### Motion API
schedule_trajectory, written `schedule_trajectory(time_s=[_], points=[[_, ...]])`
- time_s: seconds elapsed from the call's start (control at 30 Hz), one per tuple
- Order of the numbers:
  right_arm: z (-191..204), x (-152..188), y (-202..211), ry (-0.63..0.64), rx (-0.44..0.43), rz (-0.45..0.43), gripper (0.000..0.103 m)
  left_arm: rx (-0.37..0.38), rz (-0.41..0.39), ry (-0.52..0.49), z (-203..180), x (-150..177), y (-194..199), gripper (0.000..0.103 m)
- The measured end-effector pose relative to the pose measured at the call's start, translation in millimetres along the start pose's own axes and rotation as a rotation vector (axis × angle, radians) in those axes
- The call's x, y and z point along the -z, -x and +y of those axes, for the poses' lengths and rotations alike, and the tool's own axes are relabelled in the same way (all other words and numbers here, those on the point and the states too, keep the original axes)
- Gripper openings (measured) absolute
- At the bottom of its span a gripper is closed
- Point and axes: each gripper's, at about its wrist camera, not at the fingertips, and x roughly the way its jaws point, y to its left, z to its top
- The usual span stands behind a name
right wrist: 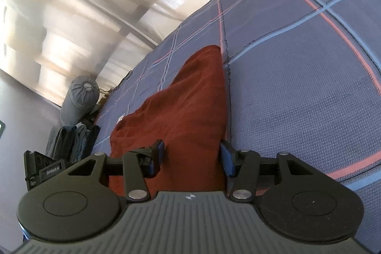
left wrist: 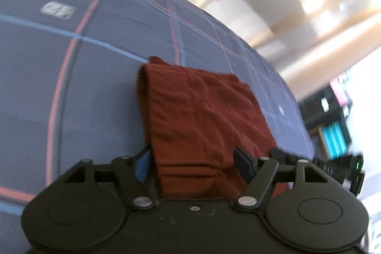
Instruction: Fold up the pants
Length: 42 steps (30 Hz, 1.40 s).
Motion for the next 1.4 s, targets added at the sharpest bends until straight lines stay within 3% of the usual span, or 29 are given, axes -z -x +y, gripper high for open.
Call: schedule_trajectory(time_s=[0.1,0.27,0.37,0.43,0.47,0.53,0.73,0.83,0.93,1.1,1.2,1.3,1.4], points=[[0,0,0,-0.005,-0.001,-0.005,0.086,0.026,0.000,0.000,-5,-4,-9,0.103],[1,1,-2,-0.006,0.003,-0.014,0.086,-0.004,-0.032,-0.013,-10,-3,-14,0.103],[0,0,-5,-0.016,-0.001,-0.030,0.085,-0.084,-0.064,-0.031,-15,-1,-14,0.103],[1,-1,-11,-0.018,0.011,-0.043,0.048,-0.098,-0.080,-0.017,-14,3,-13,0.103],[3,-1,-16,-0.016,0.033,-0.030,0.035,-0.105,-0.089,-0.018,-17,5,-11,0.103],[9,-1,-16,-0.005,0.045,-0.025,0.029,-0.049,-0.113,-0.024,-25,8,-3,0.103],[23,-13,27,0.039,-0.041,-0.120,0.026,0.024,-0.126,-0.075,-57,6,-1,0.103],[19,-17,39,0.061,0.008,-0.155,0.027,-0.061,-0.101,-0.091,-59,10,-17,0.103],[7,-13,32,0.047,0.061,-0.100,0.029,-0.166,-0.112,-0.057,-44,16,-16,0.103],[-3,-5,25,0.041,0.087,-0.078,0.031,-0.200,-0.087,-0.053,-25,22,2,0.103],[-6,-6,23,0.026,0.089,-0.075,0.031,-0.109,-0.024,-0.053,-18,19,2,0.103],[-9,-7,21,0.016,0.101,-0.068,0.031,0.051,0.069,0.010,-12,14,-8,0.103],[-12,-6,23,-0.002,0.097,-0.072,0.031,0.114,0.088,0.070,-3,7,-18,0.103]])
